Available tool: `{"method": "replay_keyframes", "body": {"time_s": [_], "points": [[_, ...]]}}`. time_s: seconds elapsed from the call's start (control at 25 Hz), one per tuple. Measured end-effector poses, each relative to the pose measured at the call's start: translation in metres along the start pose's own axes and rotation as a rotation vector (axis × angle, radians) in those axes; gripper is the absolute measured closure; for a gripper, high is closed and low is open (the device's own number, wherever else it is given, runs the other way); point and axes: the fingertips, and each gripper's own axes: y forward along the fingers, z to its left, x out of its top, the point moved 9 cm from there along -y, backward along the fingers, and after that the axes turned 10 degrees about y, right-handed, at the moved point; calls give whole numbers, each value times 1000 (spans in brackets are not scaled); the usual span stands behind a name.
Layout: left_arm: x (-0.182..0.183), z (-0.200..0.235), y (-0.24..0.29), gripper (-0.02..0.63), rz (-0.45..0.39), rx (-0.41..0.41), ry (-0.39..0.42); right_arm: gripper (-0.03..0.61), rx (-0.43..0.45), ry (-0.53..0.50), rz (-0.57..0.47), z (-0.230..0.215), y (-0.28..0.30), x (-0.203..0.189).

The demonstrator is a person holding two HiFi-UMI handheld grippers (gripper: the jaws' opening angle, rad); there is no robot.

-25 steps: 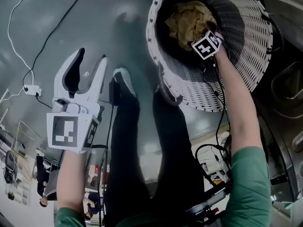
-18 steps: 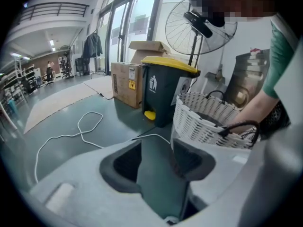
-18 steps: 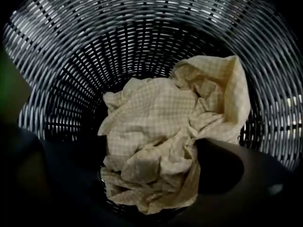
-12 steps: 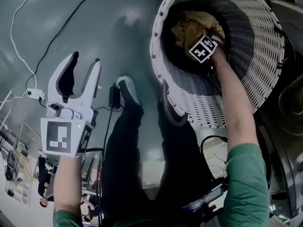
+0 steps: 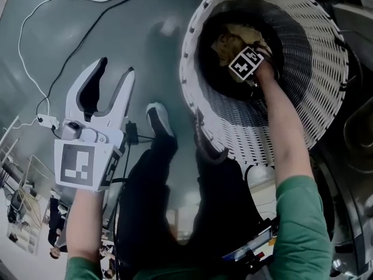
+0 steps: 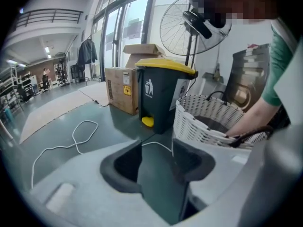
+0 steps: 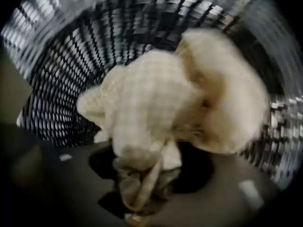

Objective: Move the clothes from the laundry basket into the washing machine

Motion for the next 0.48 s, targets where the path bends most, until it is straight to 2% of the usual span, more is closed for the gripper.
{"method": "replay_keyframes", "body": {"time_s": [0.04,0.08,0.12,0.32,0.48], "points": [[1,-2,-3,407,1,-6,-2,318,-11,13,-20,1,-6,0],[3,-5,-6,408,4,-12,-5,364,-13,21,-35,3,-12,0],[4,-7,-11,408,7,-17,-8,385,-9,23,-47,8,-18,0],[20,-9,-43,414,14,-25,-30,403,8,55,-127,22,-70,4],[46,-7,-77,417,7,-14,-35,403,26,65,-183,35,-131,4]]}}
